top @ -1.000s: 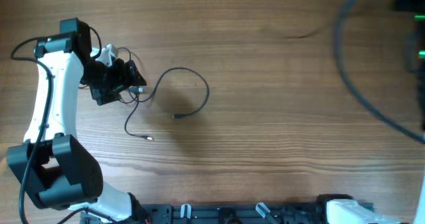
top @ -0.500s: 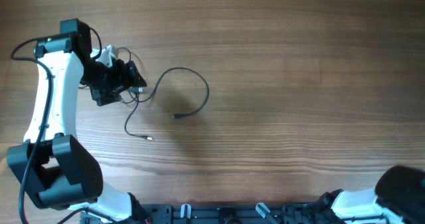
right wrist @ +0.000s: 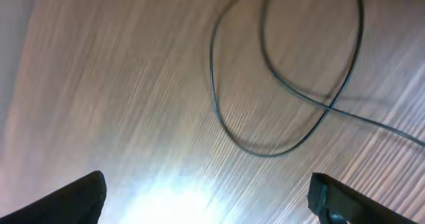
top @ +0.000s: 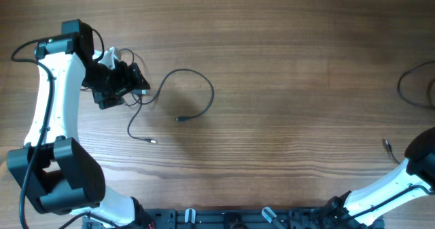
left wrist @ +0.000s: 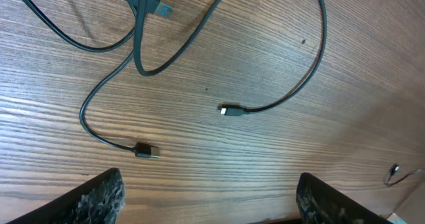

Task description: Untangle cables

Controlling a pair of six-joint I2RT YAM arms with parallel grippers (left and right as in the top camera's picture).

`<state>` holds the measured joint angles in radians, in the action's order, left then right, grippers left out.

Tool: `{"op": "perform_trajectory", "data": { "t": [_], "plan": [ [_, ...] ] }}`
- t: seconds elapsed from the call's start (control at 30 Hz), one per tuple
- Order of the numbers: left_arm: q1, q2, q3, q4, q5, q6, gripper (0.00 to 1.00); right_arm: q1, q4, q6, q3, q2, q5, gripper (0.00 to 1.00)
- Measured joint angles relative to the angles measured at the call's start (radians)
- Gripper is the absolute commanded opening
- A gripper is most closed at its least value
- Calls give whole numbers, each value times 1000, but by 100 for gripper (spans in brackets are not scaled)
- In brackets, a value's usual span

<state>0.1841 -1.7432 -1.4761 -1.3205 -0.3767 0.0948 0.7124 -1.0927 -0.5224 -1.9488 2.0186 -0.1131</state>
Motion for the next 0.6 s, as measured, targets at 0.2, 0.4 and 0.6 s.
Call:
{"op": "perform_trajectory", "data": {
  "t": [0.2, 0.4, 0.6],
  "plan": [
    [0, 0, 0, 0, 0, 0, 85, -24, -97, -70, 0, 0, -153, 95],
    [0, 0, 0, 15, 0, 0, 84, -230, -162, 374, 0, 0, -341, 91],
    [0, 0, 0, 0, 0, -8, 82, -538, -255, 740, 0, 0, -398, 83]
  ]
}}
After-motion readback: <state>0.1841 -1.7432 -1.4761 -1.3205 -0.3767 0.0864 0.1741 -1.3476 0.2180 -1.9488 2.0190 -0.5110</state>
